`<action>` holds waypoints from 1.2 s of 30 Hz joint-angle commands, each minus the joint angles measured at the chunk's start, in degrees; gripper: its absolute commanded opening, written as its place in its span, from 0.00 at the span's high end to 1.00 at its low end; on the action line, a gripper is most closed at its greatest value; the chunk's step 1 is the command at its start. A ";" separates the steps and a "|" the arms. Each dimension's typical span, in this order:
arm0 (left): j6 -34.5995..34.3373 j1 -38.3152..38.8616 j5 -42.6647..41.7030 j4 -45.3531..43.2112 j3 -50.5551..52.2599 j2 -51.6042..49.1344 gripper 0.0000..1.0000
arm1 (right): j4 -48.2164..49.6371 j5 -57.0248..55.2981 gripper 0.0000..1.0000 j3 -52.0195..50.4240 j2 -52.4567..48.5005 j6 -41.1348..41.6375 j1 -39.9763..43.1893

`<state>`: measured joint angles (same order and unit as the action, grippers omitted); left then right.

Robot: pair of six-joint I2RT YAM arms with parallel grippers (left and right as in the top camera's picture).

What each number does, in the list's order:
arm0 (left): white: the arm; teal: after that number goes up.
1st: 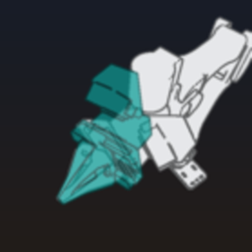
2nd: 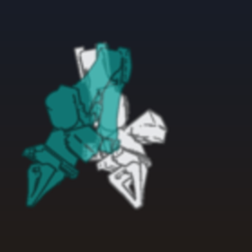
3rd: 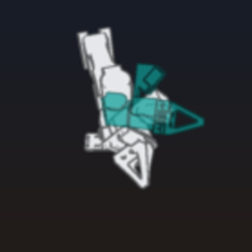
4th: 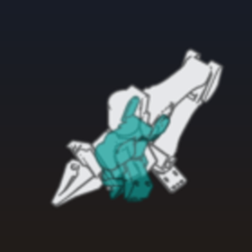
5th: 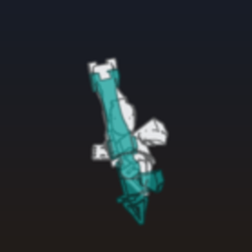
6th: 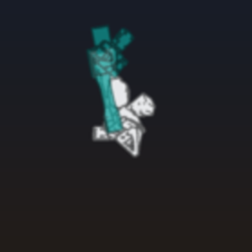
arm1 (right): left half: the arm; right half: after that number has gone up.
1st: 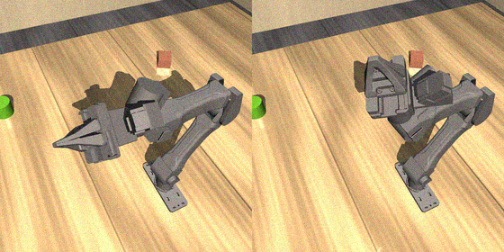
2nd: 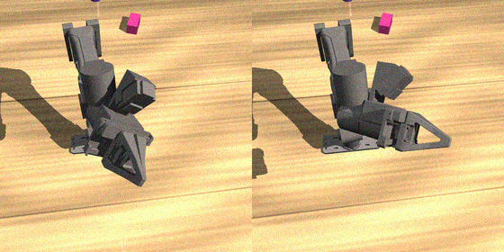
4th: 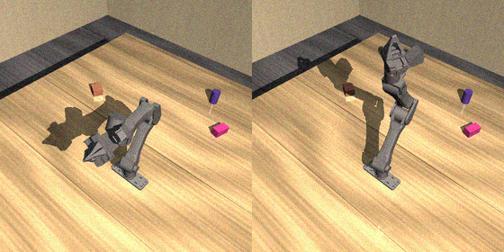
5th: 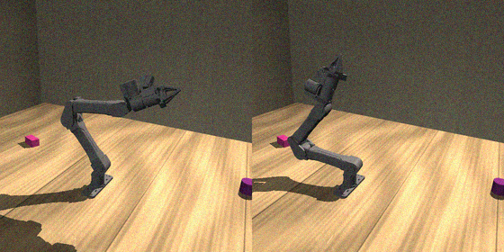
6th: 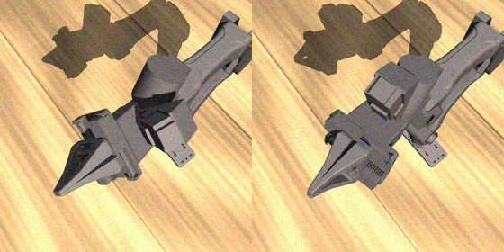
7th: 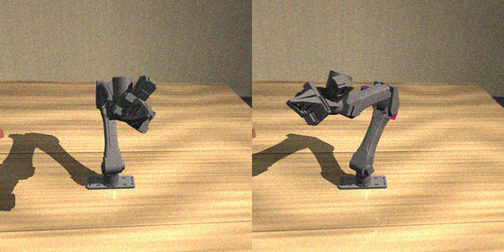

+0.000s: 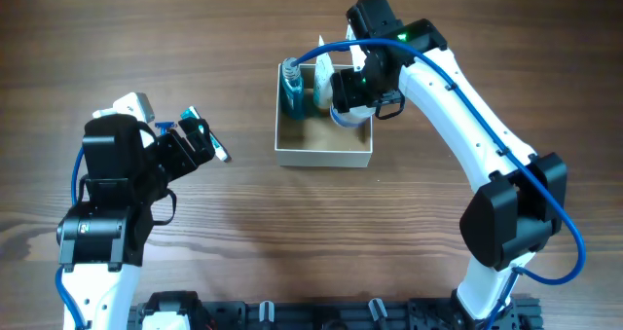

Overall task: Pack container
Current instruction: 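Carry the cotton-swab tub into the box and lower it, then press the tub down in the box and open the right gripper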

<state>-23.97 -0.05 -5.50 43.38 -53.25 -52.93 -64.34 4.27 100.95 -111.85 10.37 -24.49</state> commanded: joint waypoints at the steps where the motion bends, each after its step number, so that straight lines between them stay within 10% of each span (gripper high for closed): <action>1: -0.50 0.28 -0.66 0.02 -1.14 -0.11 0.00 | -0.37 -0.11 0.27 0.04 -0.46 0.11 -0.09; 9: -0.50 0.28 -0.66 0.22 -1.14 -0.11 0.00 | -0.48 0.00 0.08 0.04 -0.46 0.15 -0.09; 28: -0.50 0.28 -0.66 0.46 -1.14 -0.13 0.00 | 0.52 -1.09 0.17 0.09 6.62 -1.42 -0.09; 31: -0.50 0.28 -0.66 0.46 -1.14 -0.13 0.00 | -3.17 5.68 0.42 0.07 8.04 -5.84 -0.20; 33: -0.50 0.28 -0.66 0.44 -1.14 -0.13 0.00 | -5.66 10.05 0.89 0.07 8.02 -9.27 -0.83; 36: -0.50 0.28 -0.66 0.48 -1.14 -0.13 0.00 | -6.82 11.26 0.95 0.04 8.02 -10.38 -4.22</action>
<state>-23.97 -0.03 -5.50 43.75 -53.25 -52.93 -70.78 11.09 100.90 -104.20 3.53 -25.45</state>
